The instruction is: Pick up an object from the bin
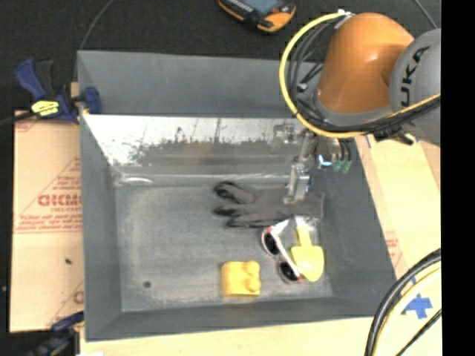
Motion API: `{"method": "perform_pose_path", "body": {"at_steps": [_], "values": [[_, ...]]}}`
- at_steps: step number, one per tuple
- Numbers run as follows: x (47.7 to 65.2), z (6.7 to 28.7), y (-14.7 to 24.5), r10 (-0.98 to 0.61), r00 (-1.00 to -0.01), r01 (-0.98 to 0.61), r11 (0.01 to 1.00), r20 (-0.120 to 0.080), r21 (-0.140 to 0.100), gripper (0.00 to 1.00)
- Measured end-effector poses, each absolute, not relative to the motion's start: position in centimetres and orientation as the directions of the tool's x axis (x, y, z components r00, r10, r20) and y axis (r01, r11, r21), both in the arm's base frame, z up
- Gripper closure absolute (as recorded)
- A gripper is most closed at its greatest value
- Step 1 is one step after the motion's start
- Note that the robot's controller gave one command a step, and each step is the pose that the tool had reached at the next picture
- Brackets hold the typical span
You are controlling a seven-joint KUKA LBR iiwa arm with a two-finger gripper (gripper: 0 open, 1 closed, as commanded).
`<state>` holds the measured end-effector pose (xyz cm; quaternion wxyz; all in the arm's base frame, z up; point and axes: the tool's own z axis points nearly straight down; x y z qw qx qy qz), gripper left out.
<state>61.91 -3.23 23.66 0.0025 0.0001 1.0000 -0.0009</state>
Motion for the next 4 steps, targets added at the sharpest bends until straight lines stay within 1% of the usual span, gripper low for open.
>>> {"method": "perform_pose_path", "body": {"at_steps": [1, 2, 3, 4], "values": [[61.9, 23.7, -3.2, 0.000, -1.000, 0.000, 1.000, -0.005, -0.002, 0.00], [62.9, 16.7, -3.4, -0.100, -0.995, -0.100, 0.995, -0.011, -0.004, 0.00], [61.3, 16.7, -3.2, -0.191, -0.982, -0.191, 0.982, -0.006, -0.003, 0.00], [62.7, 10.5, -1.7, -0.123, -0.992, -0.123, 0.992, -0.014, -0.004, 0.00]]}}
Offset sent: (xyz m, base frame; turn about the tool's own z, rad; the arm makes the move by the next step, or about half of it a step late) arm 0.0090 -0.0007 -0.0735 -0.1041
